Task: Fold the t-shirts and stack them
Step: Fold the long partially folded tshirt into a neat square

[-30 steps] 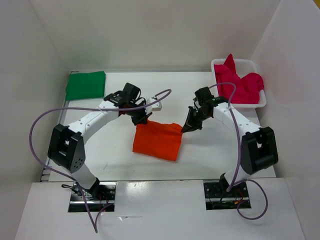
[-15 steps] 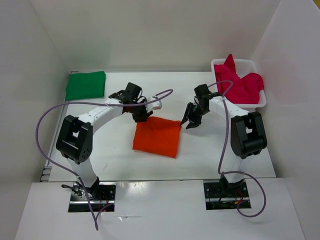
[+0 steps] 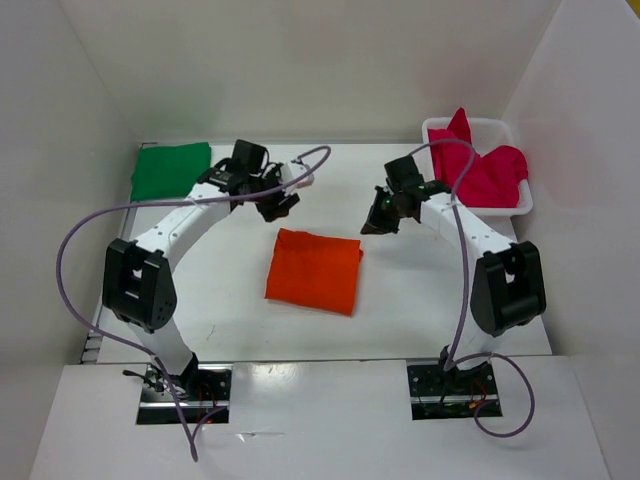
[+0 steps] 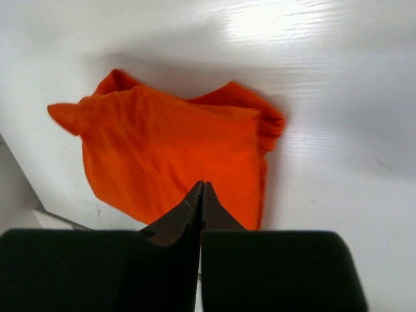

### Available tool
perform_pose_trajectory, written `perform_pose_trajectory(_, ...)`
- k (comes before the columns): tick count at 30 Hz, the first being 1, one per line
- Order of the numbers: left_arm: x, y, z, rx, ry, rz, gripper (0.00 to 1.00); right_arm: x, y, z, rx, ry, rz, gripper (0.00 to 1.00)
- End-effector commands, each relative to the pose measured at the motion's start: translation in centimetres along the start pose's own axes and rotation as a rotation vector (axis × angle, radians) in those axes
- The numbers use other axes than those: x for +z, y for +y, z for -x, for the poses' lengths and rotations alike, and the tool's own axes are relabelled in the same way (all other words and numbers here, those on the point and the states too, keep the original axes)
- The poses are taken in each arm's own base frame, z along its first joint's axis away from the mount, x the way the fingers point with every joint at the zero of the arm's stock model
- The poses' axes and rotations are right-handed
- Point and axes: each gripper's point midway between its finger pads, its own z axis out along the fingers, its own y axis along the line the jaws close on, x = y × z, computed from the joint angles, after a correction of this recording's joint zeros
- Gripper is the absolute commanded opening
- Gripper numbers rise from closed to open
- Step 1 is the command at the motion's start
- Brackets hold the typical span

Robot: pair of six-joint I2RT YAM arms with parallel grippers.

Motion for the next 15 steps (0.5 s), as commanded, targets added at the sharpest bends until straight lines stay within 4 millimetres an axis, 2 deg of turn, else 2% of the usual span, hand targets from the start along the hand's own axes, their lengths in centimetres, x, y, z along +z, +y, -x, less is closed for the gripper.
perform_pose_trajectory(1, 0.7, -8.5, -1.3, -0.019, 0.042, -0.262, 0.63, 1.6, 2.6, -1.2, -0.021, 0.010, 0.046, 0.00)
perform_pose_trajectory(2, 1.3, -9.4, -2.7, -0.068, 0.071, -0.279, 0.63, 2.2, 3.3, -1.5, -0.016, 0.020, 0.066, 0.00)
perform_pose_trajectory(3, 1.9, -9.4, -2.9, -0.083, 0.067, -0.274, 0.63, 3.2, 3.0, -1.6, -0.013, 0.032, 0.055, 0.00)
perform_pose_trajectory(4, 2.3, -9.1, -2.9, -0.104, 0.056, -0.270, 0.61, 3.6, 3.1, -1.7, -0.002, 0.041, 0.064, 0.00)
perform_pose_trajectory(5, 2.9, -8.3, -4.1, -0.175, 0.071, -0.253, 0.61, 4.2, 3.0, -1.6, -0.002, 0.041, 0.064, 0.00)
perform_pose_trajectory(9, 4.9, -3.6, -3.8, -0.226, 0.017, -0.129, 0.61, 7.1, 2.2, -1.4, 0.008, 0.067, 0.028, 0.00)
perform_pose_trajectory(11, 5.5, -2.8, -3.8, -0.217, 0.013, -0.100, 0.61, 7.7, 1.6, -0.9, 0.007, 0.039, -0.005, 0.00)
perform_pose_trajectory(13, 6.3, -2.9, -4.4, -0.222, 0.024, -0.107, 0.63, 8.2, 1.0, -0.9, 0.019, 0.035, -0.031, 0.00)
perform_pose_trajectory(15, 6.4, -3.0, -4.6, -0.222, 0.025, -0.108, 0.63, 8.7, -0.6, -0.7, 0.039, 0.029, -0.067, 0.00)
